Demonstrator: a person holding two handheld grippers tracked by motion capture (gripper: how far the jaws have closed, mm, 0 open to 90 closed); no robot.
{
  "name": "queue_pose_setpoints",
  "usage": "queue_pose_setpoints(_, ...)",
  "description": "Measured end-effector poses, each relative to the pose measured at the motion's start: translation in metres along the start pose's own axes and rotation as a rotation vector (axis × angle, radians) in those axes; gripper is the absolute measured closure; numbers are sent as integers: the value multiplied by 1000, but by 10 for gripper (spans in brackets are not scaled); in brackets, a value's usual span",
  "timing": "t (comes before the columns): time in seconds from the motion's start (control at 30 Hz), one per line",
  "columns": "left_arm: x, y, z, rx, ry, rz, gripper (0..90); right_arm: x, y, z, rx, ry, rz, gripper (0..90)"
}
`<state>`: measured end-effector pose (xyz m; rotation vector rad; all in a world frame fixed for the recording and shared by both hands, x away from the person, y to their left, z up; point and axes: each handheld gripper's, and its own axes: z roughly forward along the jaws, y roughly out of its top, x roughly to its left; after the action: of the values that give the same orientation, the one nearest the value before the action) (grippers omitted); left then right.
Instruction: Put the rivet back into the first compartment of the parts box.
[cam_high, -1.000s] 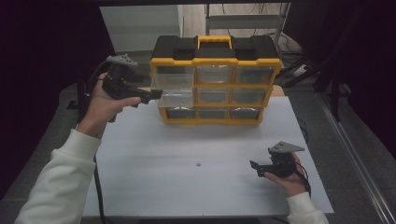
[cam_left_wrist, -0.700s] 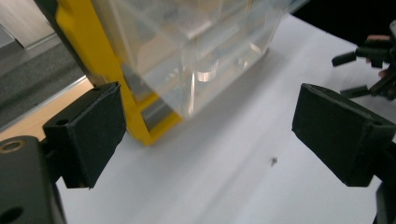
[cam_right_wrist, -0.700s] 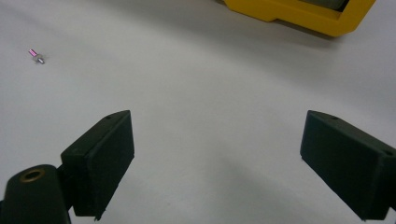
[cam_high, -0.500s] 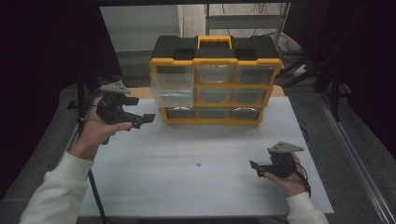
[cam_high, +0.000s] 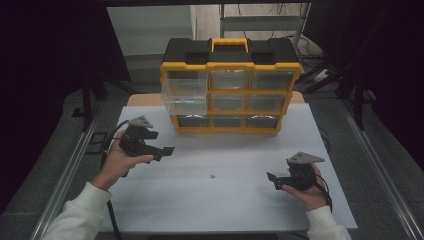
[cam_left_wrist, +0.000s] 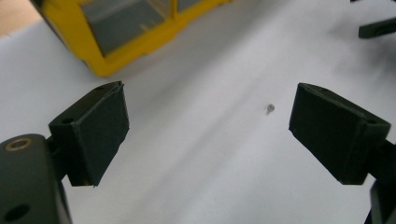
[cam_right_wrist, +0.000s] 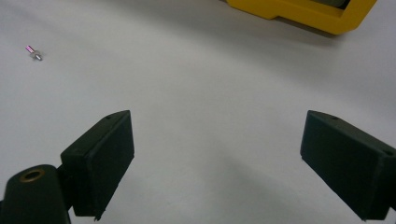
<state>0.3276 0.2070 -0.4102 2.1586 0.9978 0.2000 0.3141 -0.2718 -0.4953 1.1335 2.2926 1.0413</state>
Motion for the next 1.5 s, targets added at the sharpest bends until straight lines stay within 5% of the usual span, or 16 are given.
queue_pose_setpoints(0.63,-16,-12,45,56,-38,24,139,0,0,1,5,0,0,100)
queue_pose_setpoints(1.5,-51,-1,106,148,-107,102,162,0,0,1,7,-1,-2,100)
